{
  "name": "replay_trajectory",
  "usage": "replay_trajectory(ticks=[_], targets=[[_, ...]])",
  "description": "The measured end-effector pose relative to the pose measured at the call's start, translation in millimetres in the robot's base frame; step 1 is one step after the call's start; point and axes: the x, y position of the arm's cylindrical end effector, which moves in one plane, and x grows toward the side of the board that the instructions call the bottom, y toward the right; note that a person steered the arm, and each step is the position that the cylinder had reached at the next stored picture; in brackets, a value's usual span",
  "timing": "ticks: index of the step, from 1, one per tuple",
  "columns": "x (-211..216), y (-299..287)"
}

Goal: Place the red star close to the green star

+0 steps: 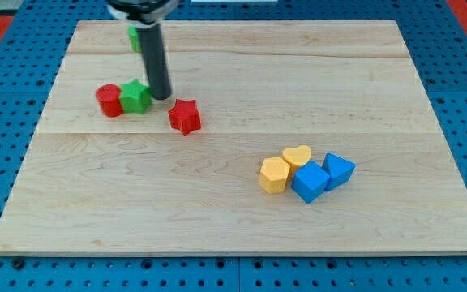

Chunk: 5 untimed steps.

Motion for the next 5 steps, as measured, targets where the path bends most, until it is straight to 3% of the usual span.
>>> replay_trajectory(ticks=[2,4,5], targets=[[-3.4,-13.6],[17.5,136.8],[66.8,87.4]])
